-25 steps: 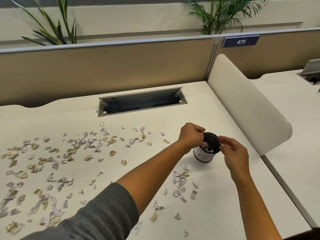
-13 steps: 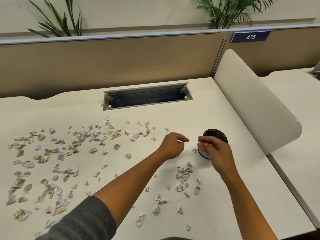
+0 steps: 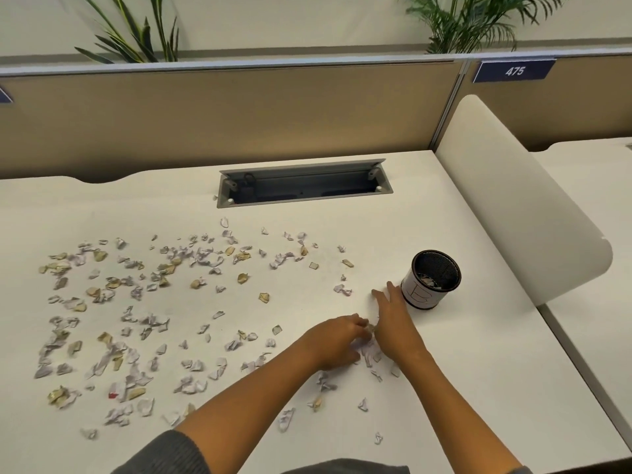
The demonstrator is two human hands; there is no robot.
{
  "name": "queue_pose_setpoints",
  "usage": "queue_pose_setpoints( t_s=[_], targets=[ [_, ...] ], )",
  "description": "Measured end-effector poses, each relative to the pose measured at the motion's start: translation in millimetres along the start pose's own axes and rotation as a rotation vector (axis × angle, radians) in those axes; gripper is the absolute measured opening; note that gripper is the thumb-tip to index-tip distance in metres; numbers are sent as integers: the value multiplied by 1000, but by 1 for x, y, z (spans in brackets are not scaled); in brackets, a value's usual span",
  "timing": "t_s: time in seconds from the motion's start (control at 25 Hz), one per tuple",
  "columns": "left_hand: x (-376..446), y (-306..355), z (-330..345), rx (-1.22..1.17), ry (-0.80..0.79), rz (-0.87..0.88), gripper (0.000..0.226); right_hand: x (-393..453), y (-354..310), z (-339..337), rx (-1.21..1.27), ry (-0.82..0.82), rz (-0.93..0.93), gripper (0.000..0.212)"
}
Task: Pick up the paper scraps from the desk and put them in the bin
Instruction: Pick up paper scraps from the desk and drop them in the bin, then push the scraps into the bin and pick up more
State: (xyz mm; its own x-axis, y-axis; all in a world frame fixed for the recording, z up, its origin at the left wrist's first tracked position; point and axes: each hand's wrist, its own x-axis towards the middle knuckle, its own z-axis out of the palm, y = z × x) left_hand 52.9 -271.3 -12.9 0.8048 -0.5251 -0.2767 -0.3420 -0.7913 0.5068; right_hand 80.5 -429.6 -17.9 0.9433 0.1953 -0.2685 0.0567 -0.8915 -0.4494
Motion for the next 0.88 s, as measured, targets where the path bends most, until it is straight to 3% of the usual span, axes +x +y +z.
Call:
queue_pose_setpoints(
  t_s=[0.16, 0.4, 0.56, 0.76, 0.88],
  targets=[
    [-7, -6, 0, 114, 50, 17, 24, -5, 2, 3, 9, 38, 14, 66],
    [-14, -18, 5, 172, 201, -19, 25, -21, 7, 1, -31, 47, -88, 32],
    [-16, -23, 2, 124, 240, -78, 27, -36, 8, 13, 1, -9, -75, 51],
    [-18, -25, -2, 66, 240, -175, 24, -35, -1, 22, -106, 76, -87, 9],
    [-19, -23, -3, 47, 246, -219, 23, -35, -1, 23, -97, 99, -77, 13]
  ],
)
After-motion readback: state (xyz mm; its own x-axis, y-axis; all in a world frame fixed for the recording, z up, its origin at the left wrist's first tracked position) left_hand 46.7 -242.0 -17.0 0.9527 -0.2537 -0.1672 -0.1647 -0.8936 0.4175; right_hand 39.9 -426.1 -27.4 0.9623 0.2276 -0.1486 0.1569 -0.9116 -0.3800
